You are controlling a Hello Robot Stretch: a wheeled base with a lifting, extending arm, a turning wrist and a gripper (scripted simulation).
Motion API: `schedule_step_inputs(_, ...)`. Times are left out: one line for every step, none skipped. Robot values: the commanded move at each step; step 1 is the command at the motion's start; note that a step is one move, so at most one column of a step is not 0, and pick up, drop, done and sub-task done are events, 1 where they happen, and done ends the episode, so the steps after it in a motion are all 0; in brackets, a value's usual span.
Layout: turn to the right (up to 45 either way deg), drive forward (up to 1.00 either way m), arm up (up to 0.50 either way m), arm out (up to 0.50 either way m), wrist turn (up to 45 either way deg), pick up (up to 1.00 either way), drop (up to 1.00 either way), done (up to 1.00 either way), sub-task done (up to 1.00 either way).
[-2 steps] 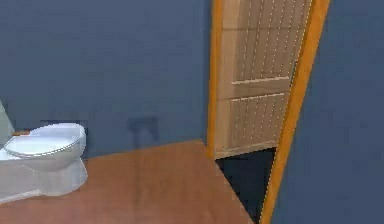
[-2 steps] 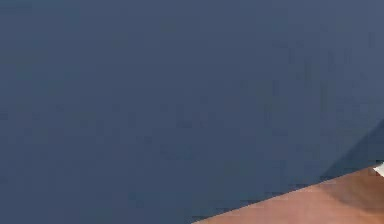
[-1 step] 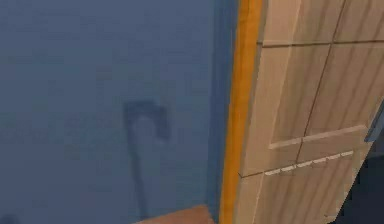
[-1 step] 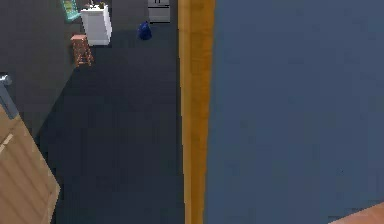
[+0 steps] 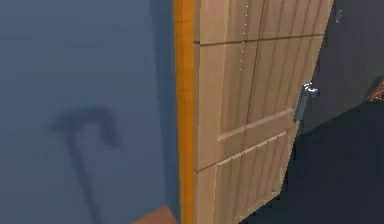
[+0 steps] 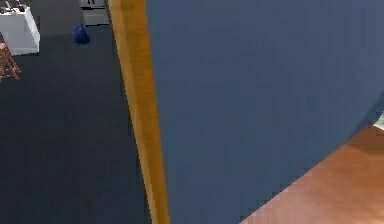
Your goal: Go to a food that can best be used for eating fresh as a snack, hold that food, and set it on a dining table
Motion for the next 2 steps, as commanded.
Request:
schedule_step_inputs(0.0,0.15,0.00,0.00,0.0,0.00,0.00,0.00,0.00)
schedule_step_inputs(45.0,0.00,0.00,0.00,0.0,0.00,0.00,0.00,0.00)
